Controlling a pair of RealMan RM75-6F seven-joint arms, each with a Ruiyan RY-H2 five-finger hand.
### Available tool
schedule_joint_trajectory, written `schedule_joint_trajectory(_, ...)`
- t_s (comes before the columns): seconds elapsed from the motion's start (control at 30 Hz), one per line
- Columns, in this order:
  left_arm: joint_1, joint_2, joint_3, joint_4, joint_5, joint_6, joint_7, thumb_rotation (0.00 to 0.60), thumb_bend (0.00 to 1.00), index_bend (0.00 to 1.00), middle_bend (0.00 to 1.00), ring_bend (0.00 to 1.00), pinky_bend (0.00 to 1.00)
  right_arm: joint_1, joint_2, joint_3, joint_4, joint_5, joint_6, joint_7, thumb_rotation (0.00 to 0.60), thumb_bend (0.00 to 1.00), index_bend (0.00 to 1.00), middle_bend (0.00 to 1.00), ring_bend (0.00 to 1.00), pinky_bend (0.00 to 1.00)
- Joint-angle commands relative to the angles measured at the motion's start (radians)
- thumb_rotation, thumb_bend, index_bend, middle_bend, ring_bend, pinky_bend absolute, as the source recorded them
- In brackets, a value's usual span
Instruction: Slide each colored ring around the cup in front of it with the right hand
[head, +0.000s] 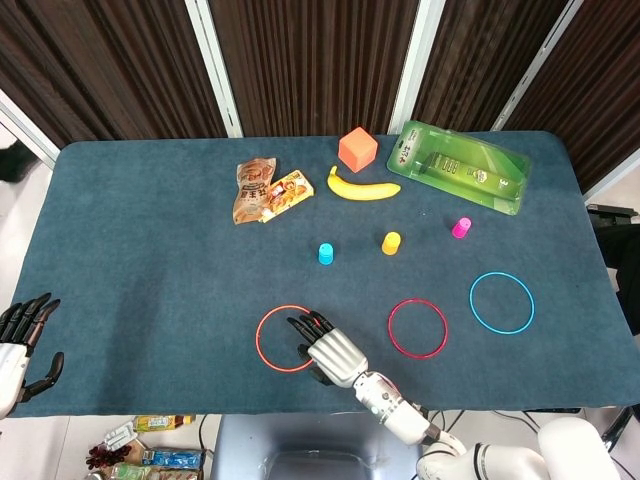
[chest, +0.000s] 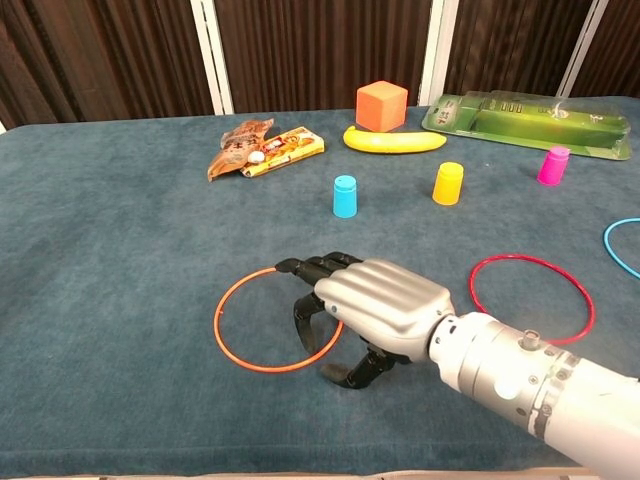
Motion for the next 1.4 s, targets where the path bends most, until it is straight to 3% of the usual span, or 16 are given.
schedule_joint_trajectory(0.03,-0.001,0.000,0.000,0.001,0.000,-0.001,-0.001,0.600,0.49,0.00,0.00,0.00,0.02,0.003,-0.007,-0.004,0.009,0.003,0.005,0.005,0.600,0.44,0.62,0.03,0.00,0.00)
schedule_joint_trajectory(0.6,0.000,0.002,0.000,0.001,-0.001,0.000,-0.005,0.600,0.49,0.00,0.00,0.00,0.02,0.020,-0.024,-0.022,0.037,0.026,0.016,0.005,0.600,0.45,0.68,0.06,0.00,0.00)
schedule_joint_trajectory(1.07,0.002,0.002,0.000,0.002,0.001,0.006,-0.006,0.600,0.49,0.00,0.00,0.00,0.02,0.026,-0.017,-0.027,0.025,0.037,0.030,-0.003,0.600,0.52,0.79,0.08,0.00,0.00)
schedule_joint_trajectory(1.4,0.004,0.004,0.000,0.003,-0.002,0.007,-0.012,0.600,0.49,0.00,0.00,0.00,0.02,0.027,-0.018,0.004,0.031,0.042,0.077,0.023,0.600,0.52,0.82,0.10,0.00,0.00)
